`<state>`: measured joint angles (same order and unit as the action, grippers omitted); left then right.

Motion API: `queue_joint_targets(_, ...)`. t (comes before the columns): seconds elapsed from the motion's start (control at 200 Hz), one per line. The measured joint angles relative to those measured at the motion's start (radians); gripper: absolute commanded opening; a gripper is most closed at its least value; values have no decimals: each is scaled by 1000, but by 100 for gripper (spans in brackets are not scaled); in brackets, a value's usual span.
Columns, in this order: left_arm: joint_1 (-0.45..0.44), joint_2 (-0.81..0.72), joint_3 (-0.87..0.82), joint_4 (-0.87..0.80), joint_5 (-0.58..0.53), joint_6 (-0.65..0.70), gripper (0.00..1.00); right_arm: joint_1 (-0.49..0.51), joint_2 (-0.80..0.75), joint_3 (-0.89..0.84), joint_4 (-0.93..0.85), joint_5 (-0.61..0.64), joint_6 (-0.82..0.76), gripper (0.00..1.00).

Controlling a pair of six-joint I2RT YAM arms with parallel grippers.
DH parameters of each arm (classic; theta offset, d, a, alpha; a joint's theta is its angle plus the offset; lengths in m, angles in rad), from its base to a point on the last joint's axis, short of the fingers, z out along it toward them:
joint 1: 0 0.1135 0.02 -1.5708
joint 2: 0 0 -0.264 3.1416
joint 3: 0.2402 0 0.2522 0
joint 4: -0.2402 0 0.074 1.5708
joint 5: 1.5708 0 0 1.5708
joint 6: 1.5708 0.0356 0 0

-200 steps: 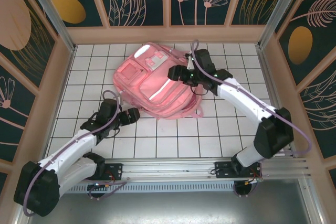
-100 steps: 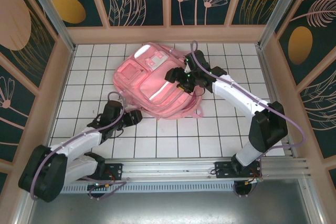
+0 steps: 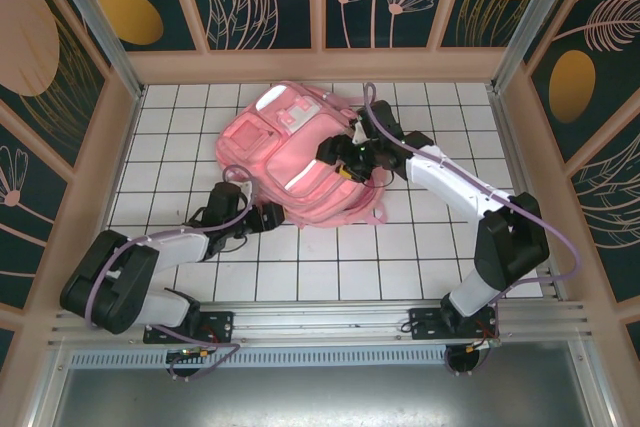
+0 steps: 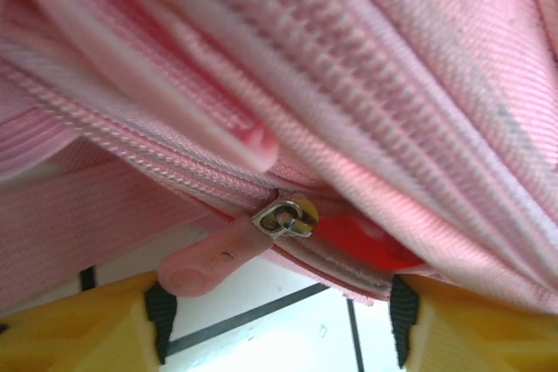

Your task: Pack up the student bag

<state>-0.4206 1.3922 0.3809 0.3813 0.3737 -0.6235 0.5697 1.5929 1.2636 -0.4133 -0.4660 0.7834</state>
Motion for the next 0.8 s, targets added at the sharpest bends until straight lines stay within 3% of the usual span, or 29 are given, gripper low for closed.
queue_joint_targets(0.2,1,40,6,54,68,-1,39,-9,-6,-20,16,-12,-4,66)
queue_joint_targets(0.36,1,39,-13,131,96,-4,30,-13,-18,-29,23,-19,-13,65)
queue_joint_targets(0.801,1,-18,-104,199,10,-60,5,-13,-22,-36,31,-26,-19,63)
